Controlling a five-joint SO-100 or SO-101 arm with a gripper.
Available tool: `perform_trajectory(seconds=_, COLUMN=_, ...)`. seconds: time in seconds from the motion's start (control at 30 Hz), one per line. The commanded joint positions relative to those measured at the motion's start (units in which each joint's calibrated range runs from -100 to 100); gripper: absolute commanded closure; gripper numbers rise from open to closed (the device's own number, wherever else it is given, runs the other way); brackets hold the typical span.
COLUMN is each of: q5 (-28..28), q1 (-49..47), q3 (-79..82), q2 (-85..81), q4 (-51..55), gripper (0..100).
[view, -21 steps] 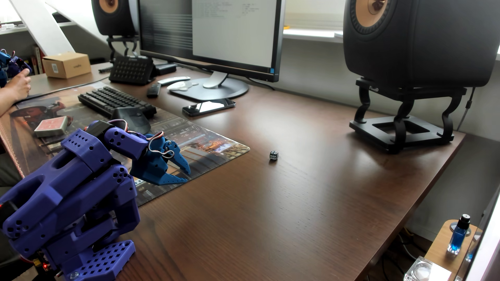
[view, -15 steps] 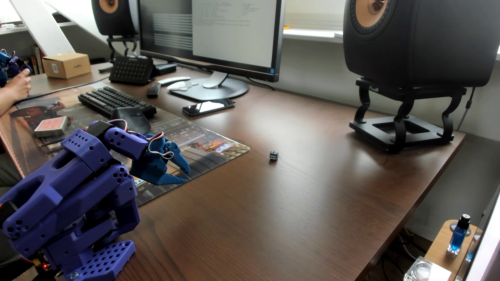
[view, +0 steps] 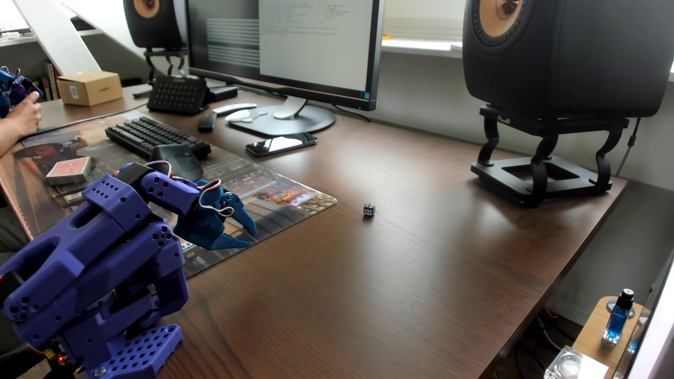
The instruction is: Grab the blue dice
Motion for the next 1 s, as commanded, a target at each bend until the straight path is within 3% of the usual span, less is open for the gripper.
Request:
perform_trajectory(seconds=0.0, q5=-0.5, q1=0.3, q3=-2.5, q2=-0.8, q4=0.2, gripper=96)
perform_trajectory(seconds=0.97, q5=-0.5, q1=1.3, q3=-0.8, q2=-0.8, q4=0.3, gripper=95)
